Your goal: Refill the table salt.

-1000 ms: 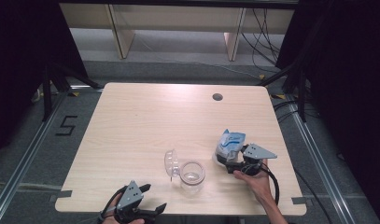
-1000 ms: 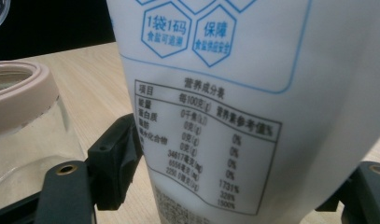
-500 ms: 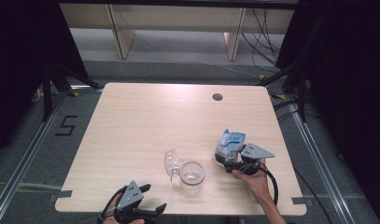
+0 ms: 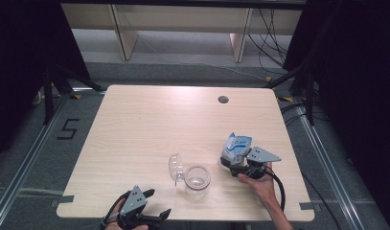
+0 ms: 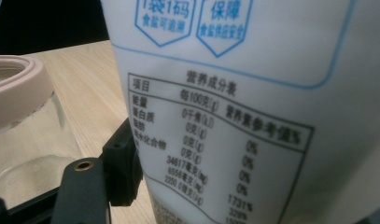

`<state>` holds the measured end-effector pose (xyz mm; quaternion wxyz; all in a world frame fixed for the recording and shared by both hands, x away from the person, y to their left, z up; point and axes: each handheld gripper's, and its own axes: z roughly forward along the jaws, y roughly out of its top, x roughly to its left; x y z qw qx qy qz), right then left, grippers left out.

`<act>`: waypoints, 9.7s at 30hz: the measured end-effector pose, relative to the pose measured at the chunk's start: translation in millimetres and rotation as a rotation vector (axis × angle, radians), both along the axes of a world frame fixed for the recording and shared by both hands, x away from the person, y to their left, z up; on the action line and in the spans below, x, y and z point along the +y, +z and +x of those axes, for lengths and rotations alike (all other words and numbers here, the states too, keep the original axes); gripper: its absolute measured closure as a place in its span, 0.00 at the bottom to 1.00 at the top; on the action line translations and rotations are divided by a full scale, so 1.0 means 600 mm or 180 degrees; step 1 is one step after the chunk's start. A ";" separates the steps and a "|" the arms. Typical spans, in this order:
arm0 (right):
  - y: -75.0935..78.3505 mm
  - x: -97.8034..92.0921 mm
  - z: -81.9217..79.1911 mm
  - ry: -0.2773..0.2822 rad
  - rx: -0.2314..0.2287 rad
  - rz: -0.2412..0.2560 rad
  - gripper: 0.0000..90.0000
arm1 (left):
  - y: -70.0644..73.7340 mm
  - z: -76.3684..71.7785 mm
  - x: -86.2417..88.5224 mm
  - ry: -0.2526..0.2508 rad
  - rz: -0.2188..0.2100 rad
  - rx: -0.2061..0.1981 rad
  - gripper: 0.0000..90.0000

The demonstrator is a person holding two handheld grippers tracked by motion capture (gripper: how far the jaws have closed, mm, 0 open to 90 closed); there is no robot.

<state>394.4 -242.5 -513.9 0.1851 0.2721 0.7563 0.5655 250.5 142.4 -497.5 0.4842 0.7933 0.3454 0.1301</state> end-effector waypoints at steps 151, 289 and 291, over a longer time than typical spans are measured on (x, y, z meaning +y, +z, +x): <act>0.046 0.055 -0.034 -0.0039 -0.1059 -0.1071 0.52 | 0.000 0.000 -0.001 -0.0016 -0.0006 0.0020 0.17; 0.053 0.113 -0.077 -0.0080 -0.2706 -0.2850 0.53 | 0.000 -0.001 0.000 0.0001 -0.0037 0.0058 0.17; 0.059 0.114 -0.077 -0.0079 -0.2830 -0.2978 0.53 | 0.000 -0.001 0.000 0.0000 -0.0036 0.0059 0.17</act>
